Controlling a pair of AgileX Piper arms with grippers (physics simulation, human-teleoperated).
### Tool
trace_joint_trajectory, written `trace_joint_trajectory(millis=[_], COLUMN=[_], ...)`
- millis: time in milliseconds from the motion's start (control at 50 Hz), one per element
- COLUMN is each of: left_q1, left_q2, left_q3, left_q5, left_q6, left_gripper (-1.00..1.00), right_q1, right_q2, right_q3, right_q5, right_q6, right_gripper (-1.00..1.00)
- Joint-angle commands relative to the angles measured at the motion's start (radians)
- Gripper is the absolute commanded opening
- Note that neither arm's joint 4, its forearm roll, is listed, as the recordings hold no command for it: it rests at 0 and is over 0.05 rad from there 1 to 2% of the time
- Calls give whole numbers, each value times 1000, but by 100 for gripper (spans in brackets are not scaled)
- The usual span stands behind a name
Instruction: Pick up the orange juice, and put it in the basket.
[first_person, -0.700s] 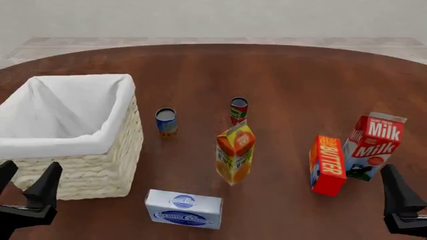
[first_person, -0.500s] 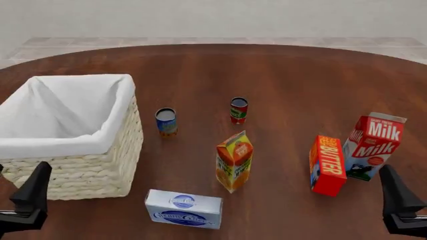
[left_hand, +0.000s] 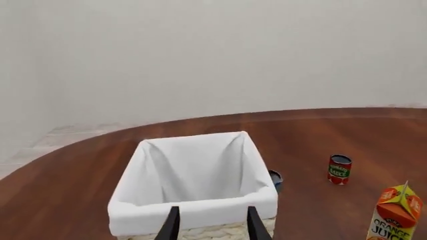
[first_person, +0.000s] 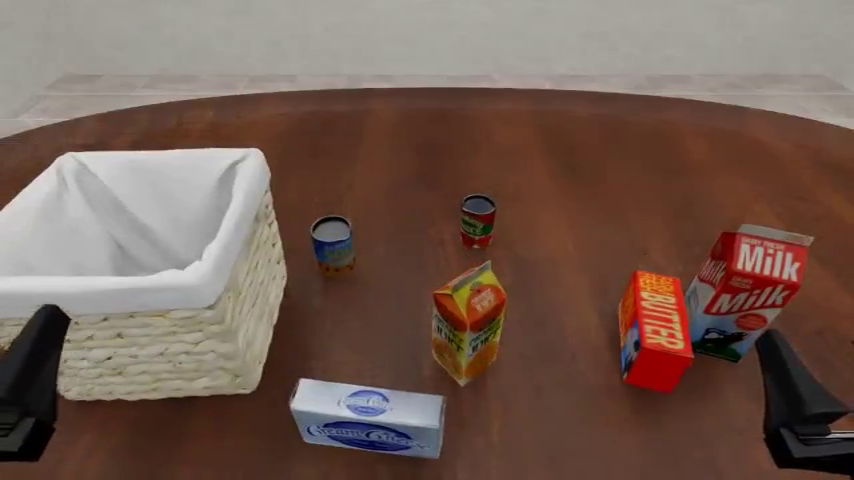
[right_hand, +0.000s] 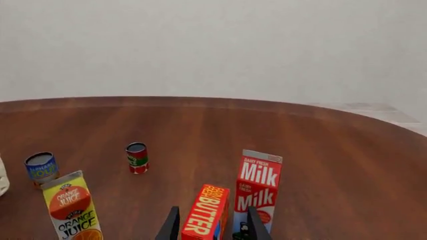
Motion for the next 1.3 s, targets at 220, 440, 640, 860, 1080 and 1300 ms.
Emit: trace_joint_trajectory(millis=[220,440,640,860,1080,1300], left_q1=[-235,-387,-529,-579,-659,-693], left_q2=[33,236,459,610,758,919], left_q3=[-407,-379,-329,-394,-416,-496], left_q5=[286,147,-58,-141,-218,-281], left_q6=[62,73,85,64,90,58], left_gripper=[100,100,100,100,100,100], right_q1=[10,10,15,17,19,18], right_q2=[33,38,39,38,40,39], right_q3=[1,1,1,1,1,1], right_q5=[-15,-18,-19,-18,-19,-18], right_q6=[-1,4,12,18,20,21], right_gripper=[100,100,100,100,100,100])
